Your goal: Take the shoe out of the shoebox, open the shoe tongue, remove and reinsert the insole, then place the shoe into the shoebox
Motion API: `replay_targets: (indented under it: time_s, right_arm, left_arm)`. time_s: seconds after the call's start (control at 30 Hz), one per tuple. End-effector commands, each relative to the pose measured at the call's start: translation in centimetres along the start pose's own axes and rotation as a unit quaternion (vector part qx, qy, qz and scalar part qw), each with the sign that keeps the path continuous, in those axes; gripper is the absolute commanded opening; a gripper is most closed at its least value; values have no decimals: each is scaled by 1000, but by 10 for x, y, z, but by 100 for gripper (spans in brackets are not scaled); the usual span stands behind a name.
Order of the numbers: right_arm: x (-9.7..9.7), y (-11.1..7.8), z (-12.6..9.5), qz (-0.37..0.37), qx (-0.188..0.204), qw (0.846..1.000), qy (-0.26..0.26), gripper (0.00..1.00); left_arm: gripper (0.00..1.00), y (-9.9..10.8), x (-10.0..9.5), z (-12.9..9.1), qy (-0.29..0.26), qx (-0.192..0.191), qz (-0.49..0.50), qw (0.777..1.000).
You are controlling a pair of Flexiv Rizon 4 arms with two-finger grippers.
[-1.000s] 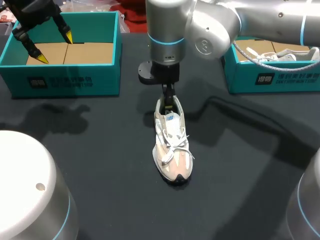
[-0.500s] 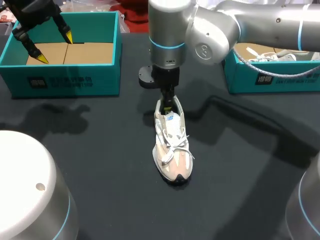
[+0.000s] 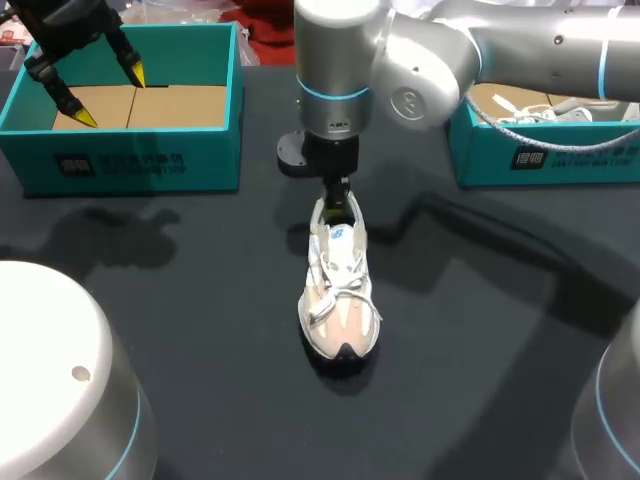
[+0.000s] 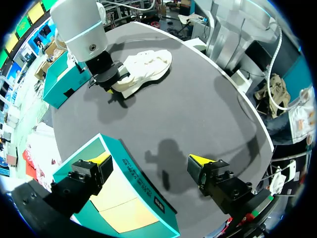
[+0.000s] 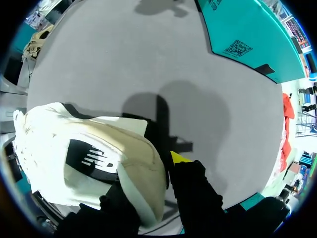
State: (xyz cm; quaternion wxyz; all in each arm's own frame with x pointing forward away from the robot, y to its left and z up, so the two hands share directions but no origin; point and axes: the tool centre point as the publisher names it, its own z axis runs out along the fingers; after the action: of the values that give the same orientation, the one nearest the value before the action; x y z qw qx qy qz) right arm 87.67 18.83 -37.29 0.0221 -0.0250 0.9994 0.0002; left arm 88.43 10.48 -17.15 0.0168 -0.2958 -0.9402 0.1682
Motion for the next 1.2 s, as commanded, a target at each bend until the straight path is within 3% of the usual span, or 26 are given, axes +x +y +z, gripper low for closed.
replay_targets:
  time_s: [0.03, 0.5, 0.7, 0.87, 1.2]
  right_arm:
    - [9, -8, -31, 7, 8, 1000, -16, 0]
    - [9, -57, -139, 15, 42, 998, -36, 0]
    - [-2, -83, -169, 10, 56, 998, -40, 0]
    - [-13, -107, -196, -2, 42, 997, -59, 0]
    - [-13, -107, -196, -2, 42, 997, -59, 0]
  left_arm:
    - [100, 0, 0, 0, 0, -1, 0, 1000]
    - [100, 0, 0, 0, 0, -1, 0, 1000]
    - [100, 0, 0, 0, 0, -1, 0, 1000]
    - [100, 0, 0, 0, 0, -1, 0, 1000]
    - [100, 0, 0, 0, 0, -1, 0, 1000]
